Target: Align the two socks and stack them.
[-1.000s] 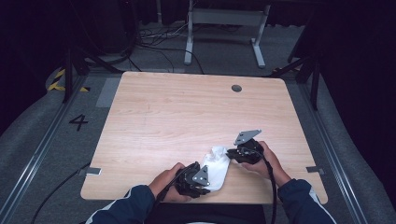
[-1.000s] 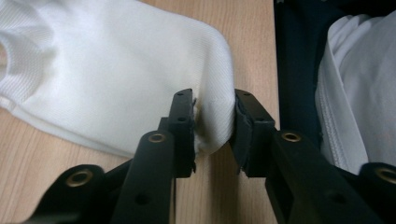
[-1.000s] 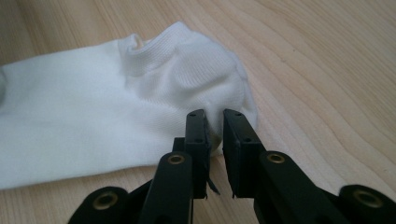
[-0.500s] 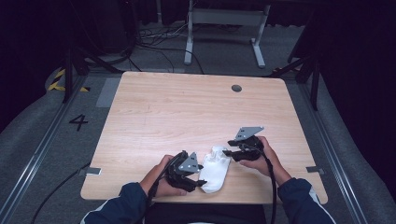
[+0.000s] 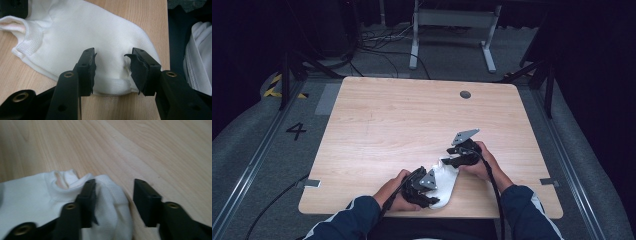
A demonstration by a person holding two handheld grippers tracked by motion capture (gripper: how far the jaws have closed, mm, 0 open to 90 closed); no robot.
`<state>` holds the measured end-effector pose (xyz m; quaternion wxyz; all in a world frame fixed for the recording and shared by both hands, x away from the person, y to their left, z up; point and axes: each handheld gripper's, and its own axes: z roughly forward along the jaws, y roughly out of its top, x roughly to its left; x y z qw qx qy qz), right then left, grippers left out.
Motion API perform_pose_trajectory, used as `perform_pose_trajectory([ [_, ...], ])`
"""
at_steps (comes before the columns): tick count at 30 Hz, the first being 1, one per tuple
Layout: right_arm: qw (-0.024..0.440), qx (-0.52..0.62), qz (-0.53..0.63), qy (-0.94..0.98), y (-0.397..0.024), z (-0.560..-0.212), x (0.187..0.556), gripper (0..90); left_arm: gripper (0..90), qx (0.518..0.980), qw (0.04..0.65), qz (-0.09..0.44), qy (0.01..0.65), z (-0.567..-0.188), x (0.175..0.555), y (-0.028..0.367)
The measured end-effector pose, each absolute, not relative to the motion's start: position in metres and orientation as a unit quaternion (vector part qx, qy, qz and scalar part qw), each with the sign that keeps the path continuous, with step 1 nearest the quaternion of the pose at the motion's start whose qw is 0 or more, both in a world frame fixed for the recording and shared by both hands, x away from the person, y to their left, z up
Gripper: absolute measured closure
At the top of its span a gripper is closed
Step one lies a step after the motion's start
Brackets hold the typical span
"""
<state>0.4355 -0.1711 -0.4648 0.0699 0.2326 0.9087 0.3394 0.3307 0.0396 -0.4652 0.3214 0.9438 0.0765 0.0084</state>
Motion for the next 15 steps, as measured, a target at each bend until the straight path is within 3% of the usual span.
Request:
perform_pose_trajectory([
  [4,0.074,0.219,0.34,0.911,-0.1711,-0.4636,0.4327,76.5,55.9,0.942,0.325,0.009,0.08,-0.4662,0.3298,0.0402],
  [8,0.103,0.224,0.345,0.906,-0.173,-0.4612,0.4303,83.3,57.4,0.941,0.328,0.005,0.083,-0.4671,0.33,0.0407],
  [13,0.108,0.237,0.34,0.904,-0.1723,-0.4634,0.4306,83.6,57.6,0.941,0.329,0.002,0.085,-0.4674,0.3304,0.0409],
  [15,0.108,0.245,0.337,0.903,-0.1722,-0.4648,0.4314,78.4,57.6,0.94,0.329,0.003,0.085,-0.4675,0.3302,0.0407],
])
